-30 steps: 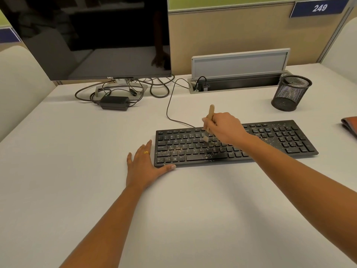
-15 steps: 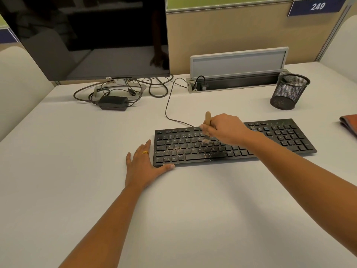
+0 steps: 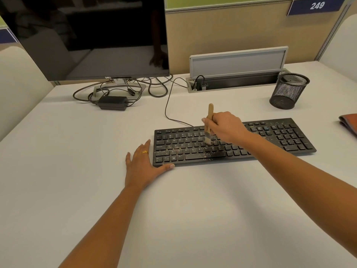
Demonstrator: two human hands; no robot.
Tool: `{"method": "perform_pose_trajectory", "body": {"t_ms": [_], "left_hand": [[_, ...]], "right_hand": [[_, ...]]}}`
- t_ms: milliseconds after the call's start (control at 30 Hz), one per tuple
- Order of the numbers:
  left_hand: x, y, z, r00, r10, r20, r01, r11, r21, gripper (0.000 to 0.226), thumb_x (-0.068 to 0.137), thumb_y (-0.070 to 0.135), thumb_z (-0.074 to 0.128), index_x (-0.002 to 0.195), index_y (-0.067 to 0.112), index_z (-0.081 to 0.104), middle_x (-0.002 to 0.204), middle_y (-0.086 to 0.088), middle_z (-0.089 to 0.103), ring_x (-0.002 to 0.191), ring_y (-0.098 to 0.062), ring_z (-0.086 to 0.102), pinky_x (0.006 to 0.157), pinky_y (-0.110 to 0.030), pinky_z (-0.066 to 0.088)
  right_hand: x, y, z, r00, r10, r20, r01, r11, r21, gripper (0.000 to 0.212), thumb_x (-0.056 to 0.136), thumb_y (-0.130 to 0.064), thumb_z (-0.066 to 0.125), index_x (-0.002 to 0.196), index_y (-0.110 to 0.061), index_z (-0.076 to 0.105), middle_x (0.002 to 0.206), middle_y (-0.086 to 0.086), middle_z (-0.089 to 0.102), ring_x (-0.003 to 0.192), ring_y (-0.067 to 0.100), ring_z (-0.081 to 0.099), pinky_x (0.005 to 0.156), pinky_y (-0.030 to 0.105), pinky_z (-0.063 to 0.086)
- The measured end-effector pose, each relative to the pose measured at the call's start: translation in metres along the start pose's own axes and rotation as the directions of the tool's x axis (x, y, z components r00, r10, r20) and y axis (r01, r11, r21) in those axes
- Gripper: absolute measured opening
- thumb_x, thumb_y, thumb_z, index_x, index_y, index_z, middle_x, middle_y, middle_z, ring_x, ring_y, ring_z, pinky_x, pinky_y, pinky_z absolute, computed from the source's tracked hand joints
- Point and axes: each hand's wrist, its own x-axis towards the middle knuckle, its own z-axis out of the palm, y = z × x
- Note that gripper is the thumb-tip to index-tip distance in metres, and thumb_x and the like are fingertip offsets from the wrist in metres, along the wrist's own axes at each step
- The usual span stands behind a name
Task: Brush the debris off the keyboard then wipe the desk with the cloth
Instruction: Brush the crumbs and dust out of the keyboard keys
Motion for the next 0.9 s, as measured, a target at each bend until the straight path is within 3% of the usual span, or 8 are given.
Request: {"method": "perform_pose_trajectory", "body": {"t_ms": [133, 267, 400, 500, 667, 733, 800, 900], "left_hand": [[0.000, 0.001, 0.000, 1.000, 0.004, -0.011, -0.004, 1.000, 0.012, 0.115, 0.061, 0.074, 0.065, 0.151, 0.019, 0.019, 0.156, 0.001, 0.026, 0.145, -0.011, 0.017, 0.118, -0.041, -0.003], [0.000, 0.000, 0.001, 1.000, 0.004, -0.016, -0.004, 1.000, 0.015, 0.114, 0.062, 0.073, 0.066, 0.151, 0.019, 0.019, 0.156, 0.001, 0.026, 0.145, -0.011, 0.017, 0.118, -0.041, -0.003], [0.000, 0.000, 0.001, 1.000, 0.000, -0.011, 0.000, 1.000, 0.009, 0.115, 0.062, 0.073, 0.066, 0.151, 0.019, 0.019, 0.156, 0.001, 0.026, 0.145, -0.011, 0.017, 0.118, -0.041, -0.003], [0.000, 0.001, 0.000, 1.000, -0.001, -0.007, 0.001, 1.000, 0.016, 0.114, 0.063, 0.072, 0.066, 0.151, 0.019, 0.018, 0.156, 0.000, 0.026, 0.145, -0.012, 0.017, 0.119, -0.041, -0.003], [-0.001, 0.002, -0.001, 1.000, -0.004, -0.001, 0.004, 1.000, 0.019, 0.113, 0.064, 0.071, 0.067, 0.152, 0.019, 0.017, 0.156, 0.000, 0.025, 0.145, -0.012, 0.016, 0.118, -0.041, -0.003], [-0.001, 0.002, -0.001, 1.000, -0.004, 0.000, 0.004, 1.000, 0.020, 0.114, 0.063, 0.071, 0.066, 0.152, 0.019, 0.017, 0.156, 0.000, 0.025, 0.145, -0.012, 0.016, 0.118, -0.041, -0.003], [0.000, 0.002, -0.001, 1.000, -0.002, 0.002, 0.002, 1.000, 0.019, 0.114, 0.063, 0.072, 0.066, 0.152, 0.019, 0.017, 0.156, 0.000, 0.025, 0.145, -0.012, 0.016, 0.119, -0.041, -0.002], [0.000, 0.001, -0.001, 1.000, -0.001, 0.006, 0.001, 1.000, 0.018, 0.115, 0.062, 0.074, 0.064, 0.152, 0.019, 0.017, 0.156, 0.000, 0.025, 0.145, -0.012, 0.017, 0.119, -0.041, -0.002]], "right_hand": [[-0.003, 0.002, 0.004, 1.000, 0.017, -0.009, -0.017, 1.000, 0.001, 0.045, 0.099, -0.042, 0.034, 0.078, -0.013, 0.061, 0.066, -0.003, 0.054, 0.068, 0.019, 0.051, 0.054, 0.026, 0.035], [-0.002, 0.003, 0.005, 1.000, 0.007, 0.016, -0.007, 1.000, -0.015, 0.045, 0.100, -0.040, 0.034, 0.083, -0.012, 0.065, 0.079, 0.003, 0.065, 0.075, 0.020, 0.058, 0.065, 0.030, 0.041], [-0.002, 0.003, 0.003, 1.000, 0.019, -0.016, -0.019, 0.999, 0.027, 0.046, 0.099, -0.042, 0.034, 0.073, -0.016, 0.061, 0.068, -0.003, 0.056, 0.062, 0.014, 0.050, 0.054, 0.027, 0.034], [-0.004, 0.004, 0.003, 1.000, 0.016, 0.014, -0.016, 1.000, -0.024, 0.046, 0.099, -0.041, 0.035, 0.058, -0.026, 0.047, 0.060, -0.010, 0.048, 0.056, 0.006, 0.044, 0.052, 0.024, 0.031], [-0.001, 0.004, 0.000, 0.999, 0.029, 0.038, -0.032, 0.998, 0.062, 0.044, 0.098, -0.043, 0.036, 0.074, -0.015, 0.060, 0.073, -0.002, 0.060, 0.064, 0.014, 0.052, 0.058, 0.027, 0.038], [-0.003, 0.006, -0.001, 0.999, 0.022, 0.043, -0.021, 1.000, -0.019, 0.044, 0.098, -0.043, 0.035, 0.067, -0.020, 0.055, 0.067, -0.006, 0.056, 0.062, 0.011, 0.049, 0.056, 0.025, 0.036], [-0.003, 0.007, -0.004, 0.999, 0.026, 0.024, -0.024, 0.993, -0.115, 0.043, 0.099, -0.042, 0.034, 0.073, -0.017, 0.058, 0.070, -0.003, 0.057, 0.068, 0.015, 0.053, 0.061, 0.027, 0.038], [0.000, 0.007, -0.009, 0.997, 0.064, -0.040, -0.067, 0.995, -0.080, 0.041, 0.100, -0.039, 0.035, 0.082, -0.014, 0.062, 0.075, -0.001, 0.059, 0.069, 0.016, 0.054, 0.067, 0.030, 0.041]]}}
